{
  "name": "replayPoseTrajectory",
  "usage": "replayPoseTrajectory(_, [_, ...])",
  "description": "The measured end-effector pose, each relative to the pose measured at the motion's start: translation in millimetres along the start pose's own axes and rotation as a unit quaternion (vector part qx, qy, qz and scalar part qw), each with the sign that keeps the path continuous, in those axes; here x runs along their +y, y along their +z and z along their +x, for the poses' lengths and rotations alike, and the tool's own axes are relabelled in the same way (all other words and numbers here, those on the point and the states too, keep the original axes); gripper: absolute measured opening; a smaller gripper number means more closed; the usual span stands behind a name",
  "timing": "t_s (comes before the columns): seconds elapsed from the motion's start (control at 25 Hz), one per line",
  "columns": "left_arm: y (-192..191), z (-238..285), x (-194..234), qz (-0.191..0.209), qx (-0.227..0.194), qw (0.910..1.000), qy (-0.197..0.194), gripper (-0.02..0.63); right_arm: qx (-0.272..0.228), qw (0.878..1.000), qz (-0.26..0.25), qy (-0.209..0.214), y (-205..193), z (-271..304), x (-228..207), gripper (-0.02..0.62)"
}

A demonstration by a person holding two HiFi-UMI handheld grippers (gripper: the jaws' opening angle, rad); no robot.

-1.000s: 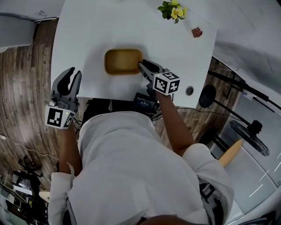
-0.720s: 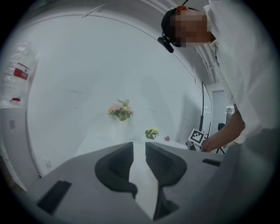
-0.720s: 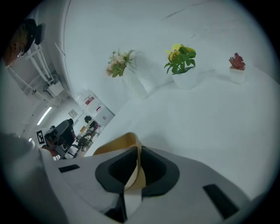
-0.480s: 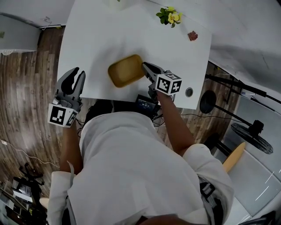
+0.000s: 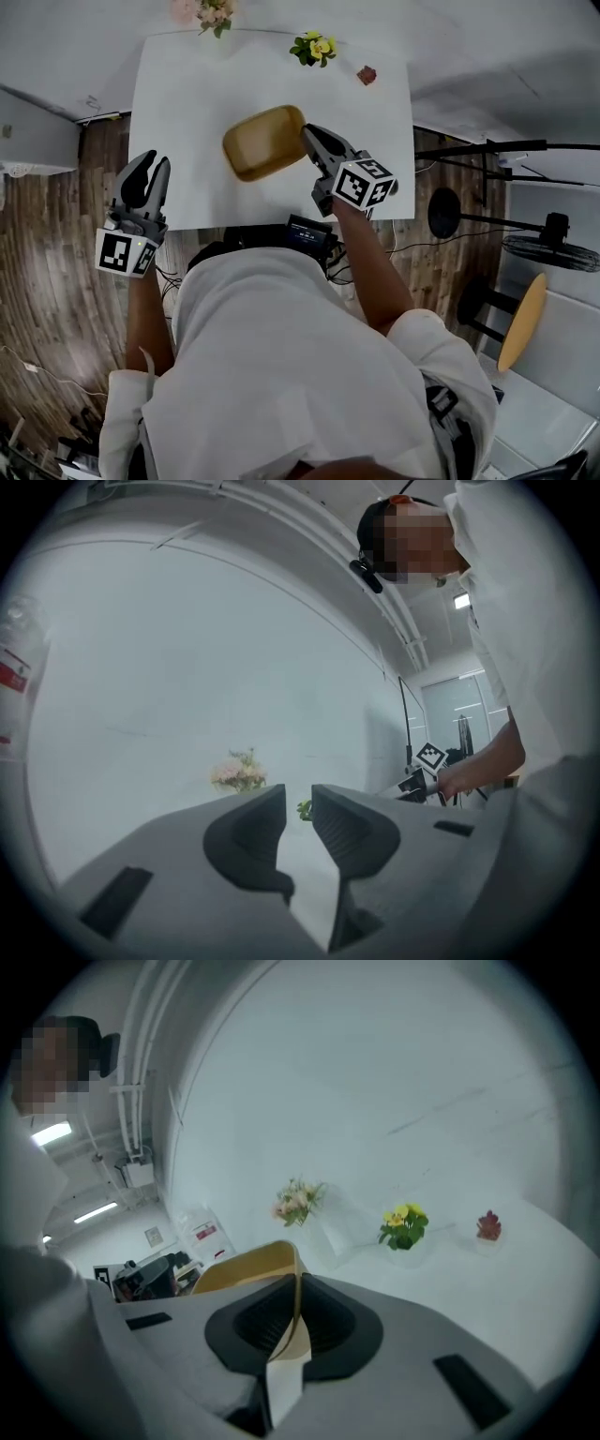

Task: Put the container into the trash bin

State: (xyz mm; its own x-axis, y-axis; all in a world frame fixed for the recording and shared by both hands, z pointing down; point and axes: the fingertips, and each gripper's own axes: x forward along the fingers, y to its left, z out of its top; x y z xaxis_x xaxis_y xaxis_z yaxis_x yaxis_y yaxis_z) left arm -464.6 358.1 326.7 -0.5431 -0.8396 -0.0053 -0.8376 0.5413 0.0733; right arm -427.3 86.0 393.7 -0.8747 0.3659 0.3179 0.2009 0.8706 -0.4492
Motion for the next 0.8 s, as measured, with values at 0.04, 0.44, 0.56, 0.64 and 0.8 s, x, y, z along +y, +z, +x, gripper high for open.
replayPoseTrajectory(0.04, [6.0,-1.2,-3.1,0.004,-0.006,1.0,-0.006,0.091,-0.015,1.0,-0.005,-0.003,6.9,-8.3,5.7,0.043])
replayPoseTrajectory(0.44, [42.4,15.5,-63.7,0.032,-0.047,0.9913,-0.119,0.089,-0.181,0.981,-0.012,-0.07,44.3,-125.2,34.7,0.043])
replayPoseTrajectory(0.56, [33.6,24.2,-86.2,0.028,-0.044,0.9871,-0.151,0.089,-0.208,0.972,-0.01,-0.104,34.8,-160.5,30.5,0.043])
replayPoseTrajectory(0.64, [28.8,28.0,-103.9,0.023,-0.039,0.9837,-0.174,0.089,-0.22,0.967,-0.001,-0.13,24.4,-187.7,26.2,0.043])
replayPoseTrajectory(0.8, [22.8,41.6,-138.6,0.02,-0.027,0.9754,-0.218,0.087,-0.236,0.955,0.005,-0.182,7.3,-240.3,15.6,0.043])
